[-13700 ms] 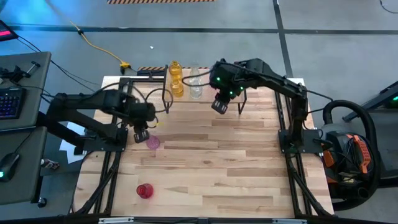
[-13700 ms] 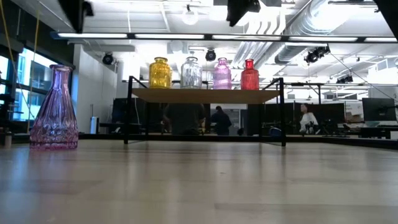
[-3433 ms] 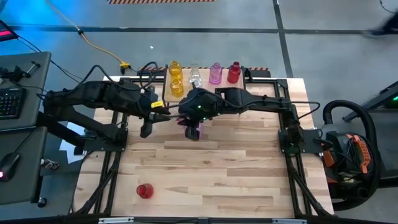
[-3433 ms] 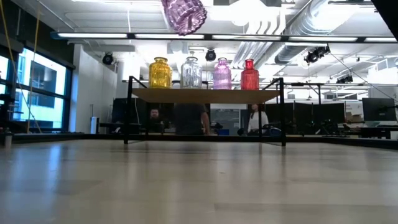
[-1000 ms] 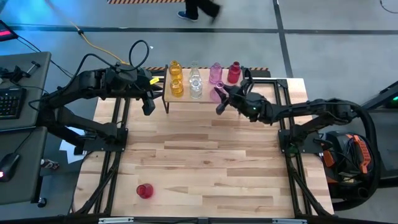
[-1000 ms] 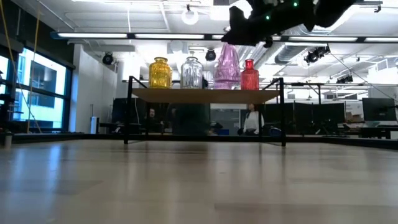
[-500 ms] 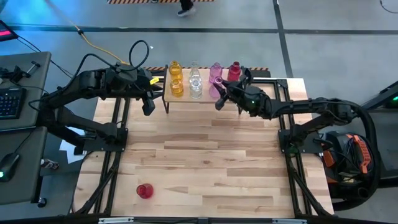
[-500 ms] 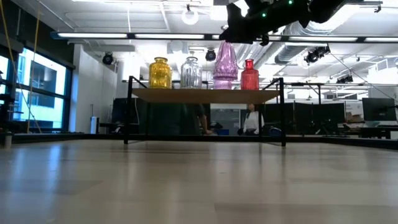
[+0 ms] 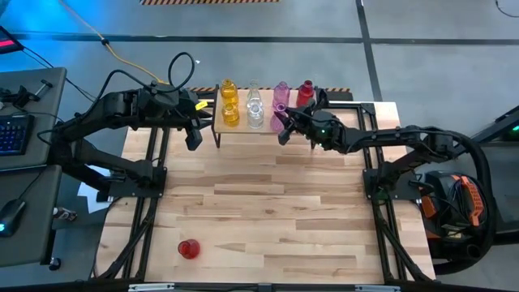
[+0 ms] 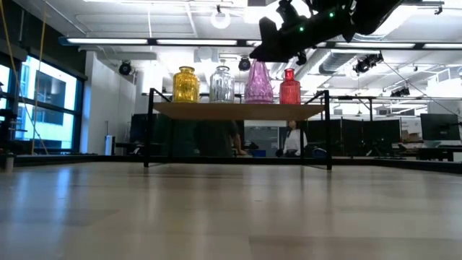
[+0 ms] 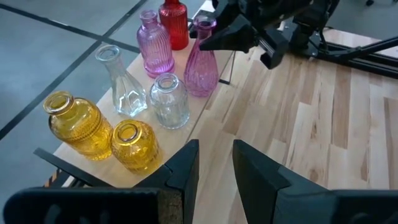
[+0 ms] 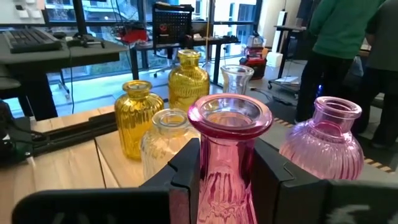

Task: Sort vases onto shelf
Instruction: Put the purple vase on the shelf aligned with the other purple vase

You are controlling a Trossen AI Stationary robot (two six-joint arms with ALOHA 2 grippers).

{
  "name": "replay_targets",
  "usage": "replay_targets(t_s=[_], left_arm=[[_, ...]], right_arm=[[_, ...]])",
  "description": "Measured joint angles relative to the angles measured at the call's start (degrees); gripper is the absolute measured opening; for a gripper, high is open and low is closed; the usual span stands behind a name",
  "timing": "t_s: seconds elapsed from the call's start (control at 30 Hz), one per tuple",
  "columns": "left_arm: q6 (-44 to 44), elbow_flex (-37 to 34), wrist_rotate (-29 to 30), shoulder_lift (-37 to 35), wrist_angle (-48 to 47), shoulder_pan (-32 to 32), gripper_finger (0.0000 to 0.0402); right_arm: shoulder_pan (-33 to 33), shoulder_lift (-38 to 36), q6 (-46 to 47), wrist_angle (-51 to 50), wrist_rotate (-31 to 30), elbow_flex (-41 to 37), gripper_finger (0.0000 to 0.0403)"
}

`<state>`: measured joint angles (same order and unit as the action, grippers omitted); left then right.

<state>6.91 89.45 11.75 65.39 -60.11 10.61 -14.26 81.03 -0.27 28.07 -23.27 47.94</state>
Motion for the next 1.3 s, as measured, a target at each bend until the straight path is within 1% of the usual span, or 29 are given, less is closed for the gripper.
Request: replay_targets(t_s=[0.07,0.2,0.4,0.67,0.73,0.97,1.3], left_arm=[[0.29,0.00,0.35,0.00,0.00,-0.02,0.0090],[0.32,0.00,0.86,0.00,0.00,0.00,0.0090],[0.35,0.00,0.87,0.00,0.02,0.00,0.0090],[0.46,0.00,0.88,0.00,0.02,0.00,0.0090],[0.46,0.00,0.90,0.00,0.02,0.00,0.0090],[0.44,0.00,0.90,0.01,0.02,-0.01,0.0090],[0.42,0.00,0.92,0.02,0.03,0.00,0.0090]], right_arm=[[-0.15,0.00,-0.02,0.03,0.08,0.00,0.0071],[-1.23,0.00,0.48,-0.28,2.84,0.00,0.0072],[-2.55,0.00,0.48,-0.78,2.97,0.00,0.0073],[-4.20,0.00,0.64,-0.76,6.39,0.00,0.0075],[-4.44,0.00,1.74,-0.83,7.20,0.00,0.0080],[-4.50,0.00,1.48,-0.81,6.97,0.00,0.0117],[-6.03,0.00,1.52,-0.74,7.40,0.00,0.0123]])
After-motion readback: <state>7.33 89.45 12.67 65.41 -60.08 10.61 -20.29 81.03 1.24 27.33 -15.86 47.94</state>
